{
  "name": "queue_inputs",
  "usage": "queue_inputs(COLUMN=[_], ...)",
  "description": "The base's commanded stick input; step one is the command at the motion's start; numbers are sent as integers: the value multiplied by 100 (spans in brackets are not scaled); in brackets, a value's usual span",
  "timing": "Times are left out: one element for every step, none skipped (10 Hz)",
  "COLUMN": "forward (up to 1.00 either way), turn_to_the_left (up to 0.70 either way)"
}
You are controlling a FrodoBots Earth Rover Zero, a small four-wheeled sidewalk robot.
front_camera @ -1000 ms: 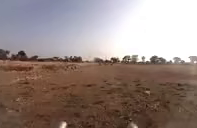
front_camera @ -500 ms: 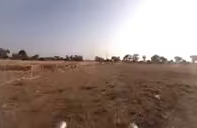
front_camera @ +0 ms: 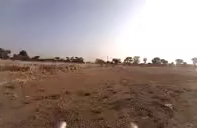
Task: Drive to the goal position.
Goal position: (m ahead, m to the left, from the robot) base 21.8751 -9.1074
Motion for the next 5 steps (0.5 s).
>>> queue_inputs(forward=[70, 70, 70, 70, 70], turn_to_the_left=[0, 0, 0, 0, 0])
